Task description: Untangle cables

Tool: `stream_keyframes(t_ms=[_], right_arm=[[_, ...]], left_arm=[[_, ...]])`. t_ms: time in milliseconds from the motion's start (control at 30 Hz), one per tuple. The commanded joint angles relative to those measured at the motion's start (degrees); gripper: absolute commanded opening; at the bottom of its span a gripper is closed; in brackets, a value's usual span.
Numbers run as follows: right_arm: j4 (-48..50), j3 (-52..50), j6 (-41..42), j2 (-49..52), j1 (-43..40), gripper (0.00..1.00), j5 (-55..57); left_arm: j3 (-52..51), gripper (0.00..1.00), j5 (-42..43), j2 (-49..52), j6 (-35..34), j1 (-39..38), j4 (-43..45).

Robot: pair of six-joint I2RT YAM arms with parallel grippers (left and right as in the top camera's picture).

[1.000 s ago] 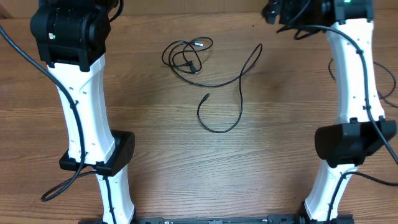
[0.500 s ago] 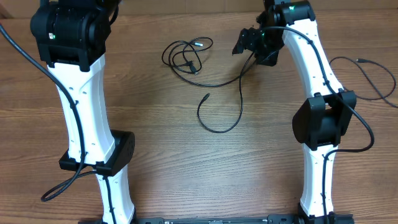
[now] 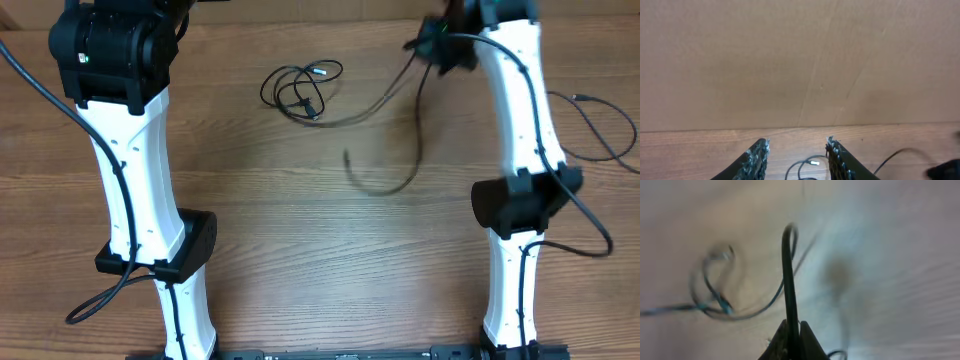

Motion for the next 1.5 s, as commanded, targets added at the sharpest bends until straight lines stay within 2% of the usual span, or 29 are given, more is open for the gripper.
stream_keyframes(t_ms=[0,67,200,367,500,667,733,800,833,900,1033,1233,1467], right_arm=[[-1.9,17.6,-1.7,-7.1,-0.3,0.04,12.7],[-1.9,24.1,-1.7,-10.2,-0.4,0.04,17.3],[1.0,23.8,-1.7,-18.9,-0.3,0.04,28.6],[1.1,23.8,-5.1,-24.8,-0.3,0.04,44.4],[-2.5,23.8,-5.4,-27.4,-0.5,0.04,58.8],[-7.9,23.8,-5.4,-28.6,-3.0,0.04,64.7],[-7.8,23.8,-5.4,-28.6,-4.7,0.04,59.0],[-7.8,23.8,-5.4,-28.2,-6.1,0.04,46.4],[-7.5,23.8,-5.4,-27.3,-7.4,0.04,32.8],[-6.9,23.8,-5.4,-25.2,-8.3,0.04,18.4],[-3.3,23.8,-5.4,-19.6,-7.6,0.04,1.4],[5.0,23.8,-5.4,-14.6,-3.7,0.04,-10.4],[11.6,23.8,-6.3,-15.1,-1.2,0.04,-11.6]], left_arm=[[0.4,0.40,-0.8,0.2,1.3,0.4,1.0],[0.4,0.40,-0.8,0.2,1.3,0.4,2.0],[0.4,0.40,-0.8,0.2,1.3,0.4,3.8],[0.4,0.40,-0.7,0.2,1.2,0.4,5.9],[0.3,0.40,-0.7,0.2,1.0,0.4,7.3],[0.1,0.39,-0.2,0.2,0.6,0.3,8.8],[0.1,0.39,0.1,0.3,-0.5,0.3,9.6],[0.1,0.39,0.1,0.4,-1.5,0.3,10.1],[0.1,0.39,0.2,0.5,-2.1,0.3,10.4],[0.1,0.38,0.1,0.6,-2.3,0.3,10.6],[0.1,0.38,0.2,0.6,-2.5,0.3,10.4],[0.1,0.38,0.3,0.6,-2.4,0.3,9.9],[0.1,0.38,0.3,0.6,-2.4,0.3,9.4]])
